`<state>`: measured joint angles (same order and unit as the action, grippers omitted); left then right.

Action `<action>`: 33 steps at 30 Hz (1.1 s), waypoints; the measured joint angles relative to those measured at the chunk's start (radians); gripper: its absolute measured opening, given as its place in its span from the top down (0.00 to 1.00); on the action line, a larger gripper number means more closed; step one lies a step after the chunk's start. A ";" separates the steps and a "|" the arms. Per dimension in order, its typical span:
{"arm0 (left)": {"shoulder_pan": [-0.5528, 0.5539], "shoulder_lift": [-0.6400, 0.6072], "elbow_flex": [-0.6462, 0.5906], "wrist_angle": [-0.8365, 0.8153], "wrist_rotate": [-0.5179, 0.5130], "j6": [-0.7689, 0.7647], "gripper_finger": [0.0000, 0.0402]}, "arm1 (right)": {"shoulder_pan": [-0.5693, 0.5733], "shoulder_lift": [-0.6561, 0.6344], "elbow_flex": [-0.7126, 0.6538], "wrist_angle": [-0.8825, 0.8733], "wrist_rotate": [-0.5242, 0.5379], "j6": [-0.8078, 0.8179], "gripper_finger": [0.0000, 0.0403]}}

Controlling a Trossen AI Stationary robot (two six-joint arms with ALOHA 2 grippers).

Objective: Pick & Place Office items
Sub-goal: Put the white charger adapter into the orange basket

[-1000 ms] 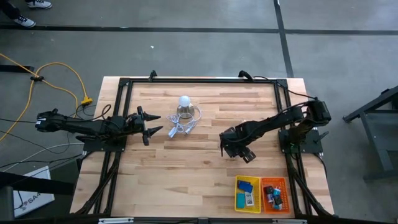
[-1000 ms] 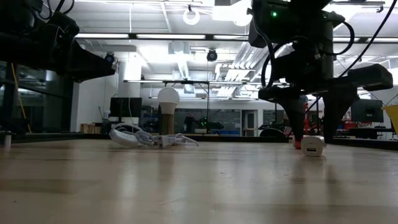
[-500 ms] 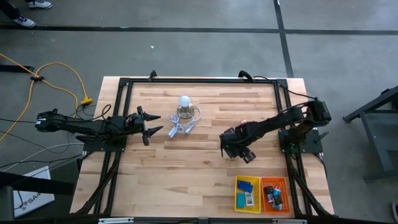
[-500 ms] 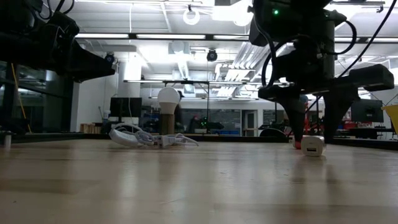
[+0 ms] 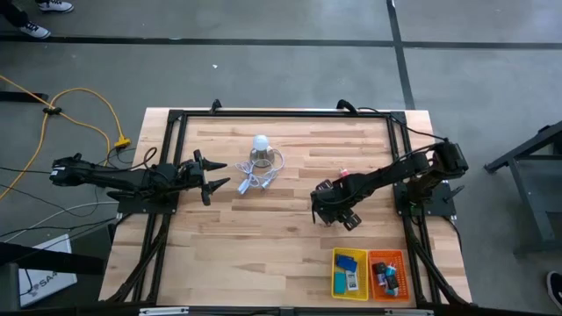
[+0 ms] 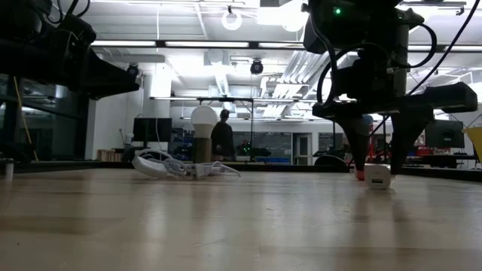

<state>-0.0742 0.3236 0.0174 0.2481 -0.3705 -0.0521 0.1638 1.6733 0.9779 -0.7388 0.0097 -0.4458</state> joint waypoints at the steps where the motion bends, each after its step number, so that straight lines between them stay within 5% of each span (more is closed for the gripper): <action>1: 0.000 0.000 0.000 0.000 0.000 0.000 0.43 | 0.000 0.000 0.000 -0.001 0.000 0.000 0.53; 33: 0.000 0.000 0.000 0.000 0.000 0.000 0.43 | 0.002 0.016 -0.027 0.033 0.012 0.013 0.53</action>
<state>-0.0740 0.3233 0.0174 0.2478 -0.3704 -0.0521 0.1658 1.6894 0.9508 -0.7060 0.0219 -0.4324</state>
